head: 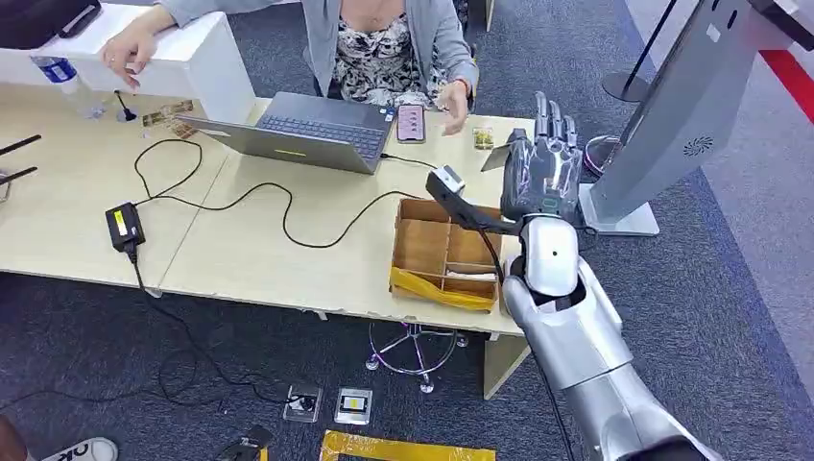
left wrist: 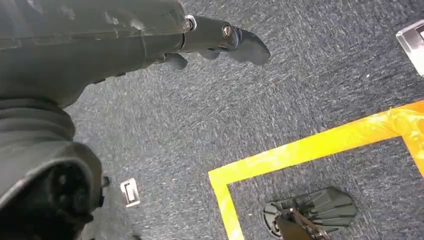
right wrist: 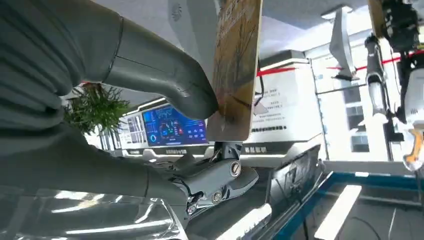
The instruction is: Pass the card to the sensor for recognition and then transmit it.
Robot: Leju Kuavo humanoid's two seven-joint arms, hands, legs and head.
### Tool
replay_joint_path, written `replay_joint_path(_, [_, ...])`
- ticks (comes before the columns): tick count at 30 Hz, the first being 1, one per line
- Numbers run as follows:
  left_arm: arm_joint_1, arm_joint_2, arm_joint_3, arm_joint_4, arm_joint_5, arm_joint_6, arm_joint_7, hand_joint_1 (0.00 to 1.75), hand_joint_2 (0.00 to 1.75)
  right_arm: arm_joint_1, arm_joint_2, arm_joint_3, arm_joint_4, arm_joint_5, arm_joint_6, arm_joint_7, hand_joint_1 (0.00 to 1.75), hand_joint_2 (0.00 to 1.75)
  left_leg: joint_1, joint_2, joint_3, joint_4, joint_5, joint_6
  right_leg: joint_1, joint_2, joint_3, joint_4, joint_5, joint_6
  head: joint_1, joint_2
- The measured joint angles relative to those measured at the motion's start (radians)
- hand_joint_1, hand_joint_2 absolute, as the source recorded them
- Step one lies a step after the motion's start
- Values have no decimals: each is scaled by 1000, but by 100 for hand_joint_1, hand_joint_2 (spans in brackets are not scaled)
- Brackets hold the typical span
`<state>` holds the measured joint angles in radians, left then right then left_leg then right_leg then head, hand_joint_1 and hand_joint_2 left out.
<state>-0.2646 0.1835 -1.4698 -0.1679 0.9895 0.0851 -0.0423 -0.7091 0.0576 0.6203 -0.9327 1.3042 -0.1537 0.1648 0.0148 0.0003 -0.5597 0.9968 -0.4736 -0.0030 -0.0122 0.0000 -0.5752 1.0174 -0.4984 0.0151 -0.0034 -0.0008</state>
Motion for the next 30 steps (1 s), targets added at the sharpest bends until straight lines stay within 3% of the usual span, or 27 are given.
replay_joint_path(2, [-9, 0, -7, 0, -2, 0, 1, 0, 0, -47, 18, -2, 64, -3, -92, -5, 175, 175, 0, 0, 0, 0, 0, 0, 0, 0, 0, 0, 0, 0, 0, 0])
replay_joint_path(4, [-11, 0, -12, 0, -4, -2, 3, 0, 0, -65, 32, -6, 102, -8, -120, -12, 175, 175, 0, 0, 0, 0, 0, 0, 0, 0, 0, 0, 0, 0, 0, 0])
replay_joint_path(21, [-9, -1, -15, 0, 6, -2, 10, 0, 0, -120, 85, -18, 306, -2, -151, -11, 175, 175, 0, 0, 0, 0, 0, 0, 0, 0, 0, 0, 0, 0, 0, 0])
replay_joint_path(22, [-9, -2, -15, 0, 6, -2, 10, 0, 0, -121, 86, -18, 312, -2, -153, -11, 115, 175, 0, 0, -1, 0, 0, 0, 0, 0, 0, 0, 0, 0, 0, 0])
replay_joint_path(23, [-10, -2, -15, 0, 6, -2, 11, 0, 0, -124, 86, -19, 318, -1, -154, -11, 0, 175, 0, 0, -1, 0, 0, 0, 0, 0, 0, 0, 0, 0, 0, 0])
replay_joint_path(25, [-10, -3, -16, 0, 7, -2, 11, 0, 0, -131, 89, -21, 346, 3, -165, -7, 0, 175, 0, 0, -1, 0, 0, 0, 0, 0, 0, 0, 0, 0, 0, 0])
replay_joint_path(26, [-10, -4, -16, 0, 7, -2, 11, 0, 0, -131, 90, -24, 358, 9, -172, -1, 0, 0, 0, 0, -1, 0, 0, 0, 0, 0, 0, 0, 0, 0, 0, 0])
replay_joint_path(30, [-11, -5, -16, 0, 7, -3, 17, 0, 0, -131, 91, -24, 375, 18, -209, 2, 0, 0, 0, 0, -1, 0, 0, 0, 0, 0, -1, 0, 0, 0, 0, 0])
